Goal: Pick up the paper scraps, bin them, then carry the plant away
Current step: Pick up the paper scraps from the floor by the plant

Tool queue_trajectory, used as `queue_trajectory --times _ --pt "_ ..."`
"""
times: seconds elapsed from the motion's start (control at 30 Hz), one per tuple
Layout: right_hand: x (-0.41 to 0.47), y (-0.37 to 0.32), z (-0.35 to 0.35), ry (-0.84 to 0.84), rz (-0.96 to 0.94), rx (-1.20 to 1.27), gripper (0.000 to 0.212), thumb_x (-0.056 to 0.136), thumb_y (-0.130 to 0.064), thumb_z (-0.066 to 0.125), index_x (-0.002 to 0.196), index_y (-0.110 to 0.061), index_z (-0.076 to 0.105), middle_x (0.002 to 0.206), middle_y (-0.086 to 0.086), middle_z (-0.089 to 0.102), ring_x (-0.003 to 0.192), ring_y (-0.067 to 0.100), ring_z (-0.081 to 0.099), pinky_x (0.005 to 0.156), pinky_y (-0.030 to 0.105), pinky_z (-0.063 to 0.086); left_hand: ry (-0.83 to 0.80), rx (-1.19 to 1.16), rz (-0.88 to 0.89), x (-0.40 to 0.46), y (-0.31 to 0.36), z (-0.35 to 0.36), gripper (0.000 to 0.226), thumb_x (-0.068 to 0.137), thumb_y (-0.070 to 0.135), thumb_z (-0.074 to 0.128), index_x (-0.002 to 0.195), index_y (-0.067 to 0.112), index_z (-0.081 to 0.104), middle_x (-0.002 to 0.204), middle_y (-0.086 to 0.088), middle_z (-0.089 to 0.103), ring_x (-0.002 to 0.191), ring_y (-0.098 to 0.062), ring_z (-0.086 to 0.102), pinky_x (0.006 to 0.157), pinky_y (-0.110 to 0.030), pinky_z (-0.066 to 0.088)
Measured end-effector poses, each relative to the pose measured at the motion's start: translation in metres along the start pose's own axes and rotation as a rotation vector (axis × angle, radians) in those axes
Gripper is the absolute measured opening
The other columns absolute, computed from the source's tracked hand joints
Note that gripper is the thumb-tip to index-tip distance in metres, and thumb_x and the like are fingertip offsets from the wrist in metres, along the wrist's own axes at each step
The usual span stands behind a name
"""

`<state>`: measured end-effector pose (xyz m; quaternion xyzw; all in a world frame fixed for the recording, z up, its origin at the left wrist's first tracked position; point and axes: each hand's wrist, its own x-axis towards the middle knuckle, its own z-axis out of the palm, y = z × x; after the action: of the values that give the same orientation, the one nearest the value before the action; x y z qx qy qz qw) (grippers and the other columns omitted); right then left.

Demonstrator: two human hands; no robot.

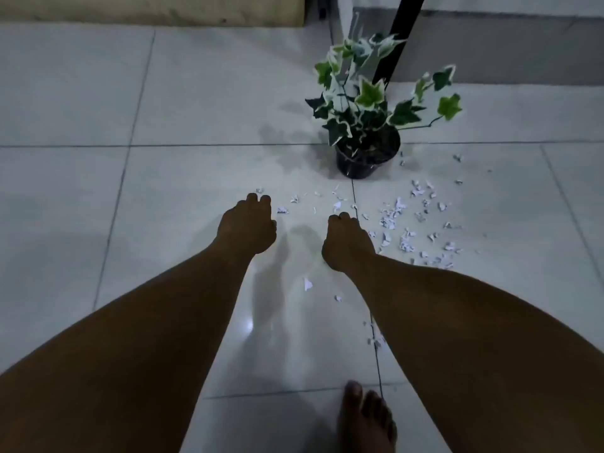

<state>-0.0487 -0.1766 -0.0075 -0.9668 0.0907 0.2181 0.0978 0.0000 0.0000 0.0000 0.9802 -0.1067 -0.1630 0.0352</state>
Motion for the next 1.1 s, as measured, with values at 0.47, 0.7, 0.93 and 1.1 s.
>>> queue_trajectory --times 0.47,0.7,0.93,1.1 --pt "0.118 0.033 0.06 0.188 0.335 0.295 0.065 0.09 -0.026 0.065 0.14 0.002 0.034 0.14 0.017 0.035 0.129 0.032 0.039 0.1 0.037 0.042 -0.021 -0.218 -0.086 0.066 0.007 0.094 0.03 0.09 0.011 0.056 0.12 0.007 0.054 0.12 -0.016 0.053 0.112 -0.033 0.056 0.085 -0.032 0.043" --pt "0.142 0.022 0.059 0.224 0.227 0.367 0.044 0.089 -0.017 0.057 0.128 0.0 0.045 0.139 0.016 0.035 0.129 0.032 0.037 0.1 0.04 0.042 0.063 -0.448 -0.211 0.094 0.028 0.088 0.013 0.083 0.003 0.053 0.092 0.006 0.062 0.104 -0.02 0.065 0.104 -0.035 0.06 0.078 -0.029 0.043" --pt "0.154 0.0 0.063 0.227 -0.023 0.272 0.069 0.096 -0.051 0.047 0.144 -0.003 0.031 0.143 0.015 0.034 0.13 0.031 0.035 0.095 0.042 0.043 0.024 -0.572 -0.189 0.112 0.034 0.086 0.028 0.09 0.006 0.051 0.105 0.008 0.074 0.112 -0.011 0.071 0.108 -0.028 0.064 0.09 -0.029 0.049" --pt "0.158 -0.012 0.065 0.187 -0.187 0.139 0.051 0.092 -0.042 0.058 0.133 -0.011 0.051 0.134 0.01 0.043 0.122 0.029 0.043 0.085 0.037 0.043 0.098 -0.569 -0.174 0.109 0.019 0.09 0.037 0.085 -0.001 0.054 0.114 0.012 0.073 0.118 -0.009 0.07 0.113 -0.024 0.063 0.098 -0.028 0.048"
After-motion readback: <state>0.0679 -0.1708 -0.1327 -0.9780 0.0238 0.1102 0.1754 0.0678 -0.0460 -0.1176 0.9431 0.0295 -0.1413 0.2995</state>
